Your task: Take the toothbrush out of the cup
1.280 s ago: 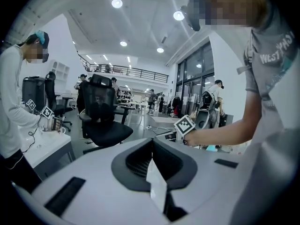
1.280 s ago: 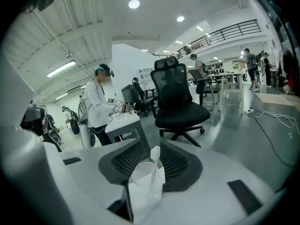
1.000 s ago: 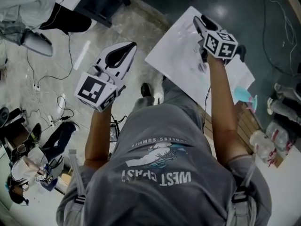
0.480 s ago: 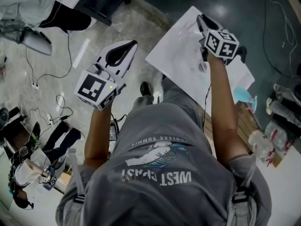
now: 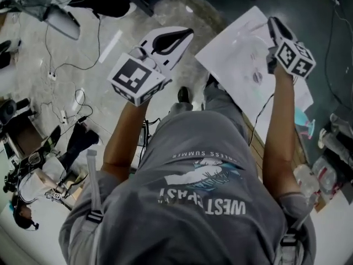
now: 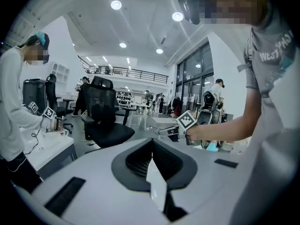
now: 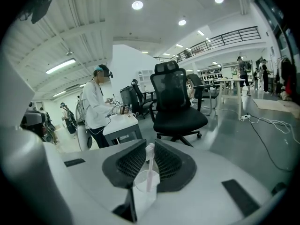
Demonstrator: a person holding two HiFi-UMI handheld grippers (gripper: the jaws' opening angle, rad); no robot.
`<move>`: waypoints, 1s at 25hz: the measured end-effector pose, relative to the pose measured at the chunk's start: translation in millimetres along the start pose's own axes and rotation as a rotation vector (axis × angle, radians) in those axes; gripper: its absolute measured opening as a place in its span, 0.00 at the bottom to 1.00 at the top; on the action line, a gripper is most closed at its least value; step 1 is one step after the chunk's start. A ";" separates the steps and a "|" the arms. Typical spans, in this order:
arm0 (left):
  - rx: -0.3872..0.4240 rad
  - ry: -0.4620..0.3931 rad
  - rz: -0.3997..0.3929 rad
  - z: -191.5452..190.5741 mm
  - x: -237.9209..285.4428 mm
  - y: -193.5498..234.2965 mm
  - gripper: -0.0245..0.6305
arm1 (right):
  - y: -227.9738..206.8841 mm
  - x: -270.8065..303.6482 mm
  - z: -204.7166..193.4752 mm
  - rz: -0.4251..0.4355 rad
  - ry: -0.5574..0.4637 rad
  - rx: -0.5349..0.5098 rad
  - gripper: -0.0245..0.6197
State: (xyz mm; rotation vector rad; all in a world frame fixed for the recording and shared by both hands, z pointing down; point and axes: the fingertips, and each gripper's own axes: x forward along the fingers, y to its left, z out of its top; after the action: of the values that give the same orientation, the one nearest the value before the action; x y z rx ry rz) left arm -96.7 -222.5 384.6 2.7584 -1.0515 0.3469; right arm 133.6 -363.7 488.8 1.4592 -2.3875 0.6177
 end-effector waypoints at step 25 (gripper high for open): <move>0.091 -0.055 -0.047 23.4 -44.9 3.1 0.04 | 22.7 -82.0 40.3 -0.109 -0.133 -0.012 0.15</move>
State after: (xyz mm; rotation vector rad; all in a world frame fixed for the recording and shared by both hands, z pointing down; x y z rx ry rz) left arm -127.7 -202.0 350.1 2.8840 -1.0049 0.3225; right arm 150.1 -311.0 412.6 1.6604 -2.3846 0.4944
